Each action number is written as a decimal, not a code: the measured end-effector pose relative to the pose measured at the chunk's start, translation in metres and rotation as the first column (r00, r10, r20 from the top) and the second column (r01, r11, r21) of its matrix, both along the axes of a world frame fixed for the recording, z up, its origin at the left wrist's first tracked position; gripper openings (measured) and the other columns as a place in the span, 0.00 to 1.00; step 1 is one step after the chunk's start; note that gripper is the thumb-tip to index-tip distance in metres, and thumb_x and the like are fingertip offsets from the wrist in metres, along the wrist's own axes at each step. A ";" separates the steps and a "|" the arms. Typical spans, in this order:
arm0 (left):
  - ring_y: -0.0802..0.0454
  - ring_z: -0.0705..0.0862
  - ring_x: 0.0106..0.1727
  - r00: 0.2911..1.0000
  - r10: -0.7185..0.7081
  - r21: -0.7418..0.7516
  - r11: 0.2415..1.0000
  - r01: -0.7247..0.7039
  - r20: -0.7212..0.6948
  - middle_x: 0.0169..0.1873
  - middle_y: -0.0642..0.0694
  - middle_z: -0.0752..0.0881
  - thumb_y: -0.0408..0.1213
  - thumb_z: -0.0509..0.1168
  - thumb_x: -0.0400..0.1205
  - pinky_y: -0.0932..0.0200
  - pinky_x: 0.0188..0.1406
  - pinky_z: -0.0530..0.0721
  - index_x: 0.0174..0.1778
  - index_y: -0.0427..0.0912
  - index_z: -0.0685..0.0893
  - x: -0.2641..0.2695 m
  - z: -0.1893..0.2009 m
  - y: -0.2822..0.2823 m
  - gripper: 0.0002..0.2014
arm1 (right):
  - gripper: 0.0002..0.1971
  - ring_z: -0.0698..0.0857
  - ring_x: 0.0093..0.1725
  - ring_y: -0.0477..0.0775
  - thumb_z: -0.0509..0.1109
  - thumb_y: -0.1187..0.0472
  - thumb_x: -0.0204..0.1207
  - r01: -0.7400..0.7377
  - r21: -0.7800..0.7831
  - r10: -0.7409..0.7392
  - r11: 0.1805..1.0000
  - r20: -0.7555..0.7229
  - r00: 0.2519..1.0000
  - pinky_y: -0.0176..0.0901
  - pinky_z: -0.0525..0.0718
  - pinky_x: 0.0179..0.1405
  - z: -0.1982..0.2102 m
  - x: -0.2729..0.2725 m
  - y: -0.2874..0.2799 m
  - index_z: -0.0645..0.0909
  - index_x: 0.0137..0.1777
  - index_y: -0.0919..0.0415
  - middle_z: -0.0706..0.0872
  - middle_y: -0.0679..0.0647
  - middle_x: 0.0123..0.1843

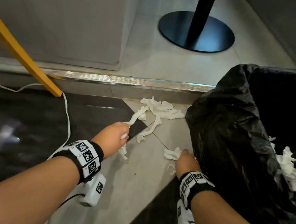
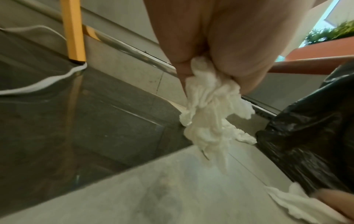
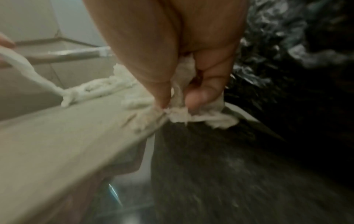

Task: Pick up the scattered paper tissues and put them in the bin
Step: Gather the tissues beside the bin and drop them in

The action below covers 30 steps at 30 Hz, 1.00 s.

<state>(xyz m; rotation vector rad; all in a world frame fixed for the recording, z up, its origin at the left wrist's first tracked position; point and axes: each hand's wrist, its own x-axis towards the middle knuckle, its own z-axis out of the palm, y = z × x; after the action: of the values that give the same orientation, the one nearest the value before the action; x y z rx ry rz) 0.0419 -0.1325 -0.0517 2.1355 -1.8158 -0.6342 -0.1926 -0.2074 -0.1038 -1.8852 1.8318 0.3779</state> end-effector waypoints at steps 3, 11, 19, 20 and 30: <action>0.39 0.80 0.40 0.991 0.134 0.004 0.991 -0.134 -0.001 0.29 0.48 0.76 0.42 0.61 0.82 0.54 0.35 0.70 0.38 0.40 0.73 0.012 0.005 0.012 0.11 | 0.15 0.84 0.58 0.63 0.58 0.64 0.79 -0.045 0.018 0.045 0.999 0.012 0.999 0.50 0.83 0.60 -0.003 0.000 0.006 0.79 0.62 0.64 0.82 0.61 0.60; 0.42 0.82 0.38 0.935 0.350 -0.047 0.935 -0.352 -0.054 0.35 0.43 0.85 0.50 0.71 0.74 0.52 0.38 0.79 0.47 0.43 0.72 0.023 0.025 0.013 0.19 | 0.10 0.86 0.43 0.64 0.63 0.66 0.77 0.225 -0.021 -0.189 0.974 0.468 0.864 0.53 0.85 0.46 0.038 0.003 0.011 0.84 0.49 0.70 0.85 0.62 0.39; 0.49 0.79 0.42 0.930 0.318 -0.015 0.945 -0.326 -0.182 0.43 0.49 0.78 0.36 0.79 0.67 0.56 0.39 0.76 0.52 0.52 0.70 0.019 0.051 0.023 0.26 | 0.24 0.80 0.50 0.53 0.74 0.46 0.70 0.341 0.063 -0.288 0.938 0.691 0.663 0.44 0.79 0.51 0.038 0.014 0.001 0.73 0.63 0.50 0.80 0.47 0.51; 0.48 0.80 0.43 0.936 0.309 -0.028 0.948 -0.318 -0.171 0.45 0.48 0.79 0.34 0.76 0.69 0.56 0.42 0.76 0.53 0.51 0.71 0.020 0.054 0.026 0.24 | 0.20 0.82 0.47 0.54 0.71 0.41 0.71 0.285 0.054 -0.247 0.957 0.665 0.704 0.46 0.80 0.48 0.038 0.018 0.002 0.77 0.58 0.52 0.82 0.48 0.48; 0.52 0.78 0.34 0.899 0.381 -0.101 0.907 -0.409 -0.217 0.32 0.47 0.80 0.41 0.72 0.75 0.58 0.32 0.75 0.43 0.51 0.74 0.044 0.066 0.058 0.11 | 0.26 0.81 0.64 0.65 0.59 0.68 0.79 -0.339 -0.111 0.357 0.934 0.266 0.896 0.50 0.79 0.62 0.008 0.087 -0.031 0.65 0.77 0.53 0.54 0.60 0.83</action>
<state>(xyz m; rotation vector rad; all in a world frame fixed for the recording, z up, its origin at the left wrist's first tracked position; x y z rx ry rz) 0.0864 -0.0746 0.0141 2.1691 -1.2329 -0.5641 -0.1060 -0.2383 -0.0954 -2.1878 1.3343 0.1568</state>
